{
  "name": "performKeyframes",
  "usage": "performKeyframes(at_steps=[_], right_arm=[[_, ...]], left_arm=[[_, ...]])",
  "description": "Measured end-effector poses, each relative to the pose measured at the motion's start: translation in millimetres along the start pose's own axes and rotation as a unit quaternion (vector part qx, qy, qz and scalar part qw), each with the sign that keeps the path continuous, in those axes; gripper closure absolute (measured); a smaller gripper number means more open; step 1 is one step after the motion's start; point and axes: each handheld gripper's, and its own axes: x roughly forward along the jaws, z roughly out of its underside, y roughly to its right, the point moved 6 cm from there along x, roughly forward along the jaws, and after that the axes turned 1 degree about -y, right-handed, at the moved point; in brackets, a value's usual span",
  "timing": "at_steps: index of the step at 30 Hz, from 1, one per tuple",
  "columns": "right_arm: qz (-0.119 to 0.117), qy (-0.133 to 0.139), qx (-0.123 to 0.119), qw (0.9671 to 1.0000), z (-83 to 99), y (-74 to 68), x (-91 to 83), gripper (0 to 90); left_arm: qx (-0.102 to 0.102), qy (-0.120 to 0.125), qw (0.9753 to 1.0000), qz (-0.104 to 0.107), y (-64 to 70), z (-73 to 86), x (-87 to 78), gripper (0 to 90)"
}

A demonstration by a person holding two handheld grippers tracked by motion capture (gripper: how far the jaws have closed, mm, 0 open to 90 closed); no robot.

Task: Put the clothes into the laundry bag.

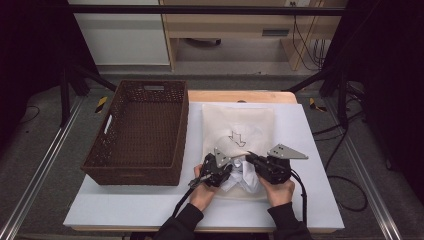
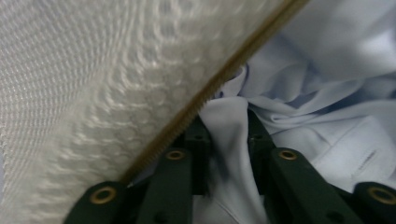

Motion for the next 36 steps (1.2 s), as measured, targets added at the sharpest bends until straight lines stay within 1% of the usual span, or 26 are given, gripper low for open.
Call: performKeyframes(at_steps=[1,3,6,8,10,11,13,15,17,18,19,21,22,23,24,25,26,27,28,29,31,32,33,34,35,36], right_arm=[[0.000,-0.002,-0.001,1.0000,0.5,-0.4,0.4,87.1],[0.001,-0.003,-0.002,1.0000,0.6,-0.2,0.3,87.1],[0.002,0.000,0.004,1.0000,0.1,1.0,-0.1,87.1],[0.004,0.000,0.002,1.0000,0.0,1.0,-0.4,87.1],[0.003,-0.002,0.003,1.0000,0.3,1.8,-0.6,87.1],[0.004,-0.001,0.005,1.0000,0.2,1.7,-0.6,87.1],[0.003,-0.001,0.002,1.0000,0.4,2.1,-1.2,87.1],[0.003,-0.001,0.003,1.0000,0.4,2.2,-1.2,87.1],[0.004,0.000,0.004,1.0000,0.3,2.0,-0.8,87.1],[0.005,-0.001,0.004,1.0000,0.4,1.9,-0.7,87.1],[0.005,-0.001,0.003,1.0000,0.4,1.8,-0.8,87.1],[0.005,-0.001,0.004,1.0000,0.3,1.8,-0.7,87.1],[0.005,-0.001,0.004,1.0000,0.4,1.8,-0.5,87.0],[0.005,-0.001,0.004,1.0000,0.4,1.7,-0.5,87.0],[0.004,-0.002,0.004,1.0000,0.5,1.7,-0.4,87.1],[0.004,-0.002,0.005,1.0000,0.5,1.5,-0.1,87.1],[0.004,-0.003,0.004,1.0000,0.8,1.6,0.1,87.1],[0.003,-0.004,0.003,1.0000,1.0,1.5,0.4,87.1],[0.003,-0.005,0.001,1.0000,1.1,1.4,0.3,87.0],[0.003,-0.004,0.001,1.0000,1.0,1.4,0.4,87.1],[0.004,-0.002,0.004,1.0000,0.7,1.3,0.2,87.1],[0.004,-0.002,0.005,1.0000,0.6,1.3,-0.1,87.1],[0.004,-0.001,0.005,1.0000,0.4,1.4,-0.1,87.1],[0.003,-0.002,0.007,1.0000,0.4,1.2,0.1,87.1],[0.003,-0.003,0.005,1.0000,0.6,1.2,0.3,87.1],[0.002,-0.003,0.002,1.0000,0.8,0.9,0.6,87.1]], left_arm=[[-0.005,0.005,1.0000,0.000,0.4,0.1,-1.4,72.1],[-0.007,0.007,0.9999,0.005,0.5,1.6,-6.2,68.5],[-0.013,0.018,0.9993,0.029,3.2,2.5,-18.3,58.3],[-0.009,0.019,0.9990,0.039,5.8,3.1,-28.2,48.1],[-0.004,0.023,0.9982,0.056,10.4,3.0,-39.9,41.2],[0.002,0.022,0.9980,0.059,12.5,3.2,-46.2,37.5],[0.016,0.023,0.9976,0.064,16.3,4.5,-58.7,34.1],[0.023,0.017,0.9976,0.064,18.1,8.1,-68.4,29.6],[0.026,0.013,0.9978,0.060,17.9,14.9,-73.8,30.1],[0.025,0.006,0.9977,0.063,17.8,19.2,-74.1,29.9],[0.026,-0.006,0.9979,0.059,17.3,24.2,-73.1,29.9],[0.027,-0.022,0.9978,0.057,16.6,33.0,-68.4,29.8],[0.022,-0.031,0.9978,0.055,16.0,37.2,-65.3,30.1],[0.016,-0.036,0.9975,0.058,15.5,40.4,-62.1,30.4],[0.010,-0.038,0.9973,0.062,15.5,42.8,-59.0,31.8],[0.005,-0.039,0.9974,0.061,15.6,44.1,-56.1,34.3],[0.005,-0.041,0.9974,0.059,16.0,44.3,-53.6,36.9],[0.007,-0.042,0.9977,0.054,16.5,43.8,-50.7,40.8],[0.010,-0.043,0.9980,0.044,17.0,42.6,-47.9,45.9],[0.014,-0.045,0.9983,0.036,17.1,41.1,-45.1,52.5],[0.008,-0.050,0.9982,0.031,16.7,37.1,-41.7,61.6],[0.009,-0.053,0.9983,0.023,16.3,34.9,-40.4,67.0],[0.012,-0.056,0.9981,0.023,16.6,33.1,-38.3,73.2],[0.019,-0.061,0.9977,0.022,16.7,31.6,-37.2,75.5],[0.019,-0.059,0.9979,0.019,17.8,29.2,-35.4,78.3],[0.020,-0.058,0.9979,0.021,19.5,26.5,-34.2,80.2]])
